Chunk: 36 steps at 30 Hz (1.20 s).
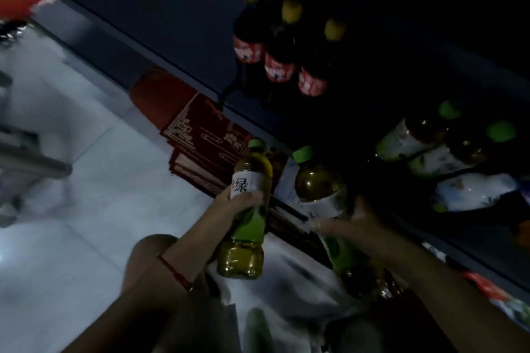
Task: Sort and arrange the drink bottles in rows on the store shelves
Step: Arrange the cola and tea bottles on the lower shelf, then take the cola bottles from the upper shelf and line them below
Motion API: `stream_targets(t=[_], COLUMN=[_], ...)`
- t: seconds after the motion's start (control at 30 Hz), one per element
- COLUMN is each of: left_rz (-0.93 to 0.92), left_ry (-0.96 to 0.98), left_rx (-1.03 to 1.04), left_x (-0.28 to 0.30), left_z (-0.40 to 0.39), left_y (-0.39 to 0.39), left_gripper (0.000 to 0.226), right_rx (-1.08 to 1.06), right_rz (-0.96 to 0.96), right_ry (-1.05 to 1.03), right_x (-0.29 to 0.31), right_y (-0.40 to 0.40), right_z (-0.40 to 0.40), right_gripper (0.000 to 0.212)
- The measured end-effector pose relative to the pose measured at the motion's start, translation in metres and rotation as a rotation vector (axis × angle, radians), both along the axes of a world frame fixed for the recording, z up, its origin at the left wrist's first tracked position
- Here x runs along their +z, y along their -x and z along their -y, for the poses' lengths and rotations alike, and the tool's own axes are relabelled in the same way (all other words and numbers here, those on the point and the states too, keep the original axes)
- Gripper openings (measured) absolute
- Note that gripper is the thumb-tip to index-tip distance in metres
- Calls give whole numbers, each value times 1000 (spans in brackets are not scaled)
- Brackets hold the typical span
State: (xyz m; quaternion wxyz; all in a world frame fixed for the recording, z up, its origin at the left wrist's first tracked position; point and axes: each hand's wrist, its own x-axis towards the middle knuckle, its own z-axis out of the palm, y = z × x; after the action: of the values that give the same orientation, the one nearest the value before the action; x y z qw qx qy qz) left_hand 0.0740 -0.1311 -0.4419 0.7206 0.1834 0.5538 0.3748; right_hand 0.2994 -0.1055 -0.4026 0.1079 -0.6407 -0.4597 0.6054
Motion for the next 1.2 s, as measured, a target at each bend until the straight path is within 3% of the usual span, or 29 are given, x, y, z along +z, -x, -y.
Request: stream_targets(t=[0.07,0.23,0.33,0.43,0.57,0.7,0.97,1.2], left_rz=[-32,-98,-191,-284,-319,-281,-236,-150], left_ry=[57,-32,-127,-240,-324,-449,-614,-707], left_rx=[65,104,61,-64,-183,-277,-304,-306], left_x=[57,202,261,306,364,423,464,482], left_z=[23,66,66,58,40,12,-20,-51], left_y=[28,91,129,169,208,214,181,136], left_gripper=[49,50,56,66,67,69,51,33], right_rx=[101,192,136,-19,-319,-449,-881,-971], right_rz=[-47,-85,-88,-112,-150,-158,-140,-141], right_ry=[-37,-67,-121,-229,-301,-357,-488,-595], right_x=[56,202,265,308,349,399,424,416], right_y=[14,60,88,125,151,144,136,123], right_z=[6,28,38,56,92,114,134,110], right_gripper=[58,56,49,58,67,76,37,42])
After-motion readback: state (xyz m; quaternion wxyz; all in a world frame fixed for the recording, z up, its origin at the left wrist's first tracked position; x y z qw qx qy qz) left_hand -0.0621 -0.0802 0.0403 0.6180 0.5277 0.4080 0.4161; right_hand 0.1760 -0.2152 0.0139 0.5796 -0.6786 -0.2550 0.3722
